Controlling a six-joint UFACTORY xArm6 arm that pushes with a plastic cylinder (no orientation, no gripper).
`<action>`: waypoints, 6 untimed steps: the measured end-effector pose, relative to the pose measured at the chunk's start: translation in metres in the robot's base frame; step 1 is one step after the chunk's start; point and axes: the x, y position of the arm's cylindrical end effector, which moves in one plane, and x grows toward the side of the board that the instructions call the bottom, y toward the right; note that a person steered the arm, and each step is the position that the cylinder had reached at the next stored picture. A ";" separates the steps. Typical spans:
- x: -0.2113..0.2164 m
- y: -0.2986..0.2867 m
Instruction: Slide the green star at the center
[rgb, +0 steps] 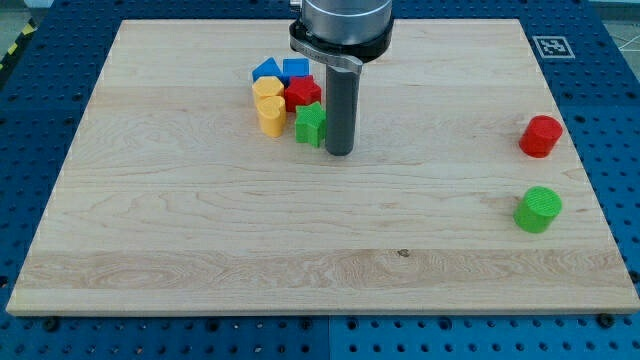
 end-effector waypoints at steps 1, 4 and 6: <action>0.000 -0.007; 0.000 -0.036; 0.000 -0.039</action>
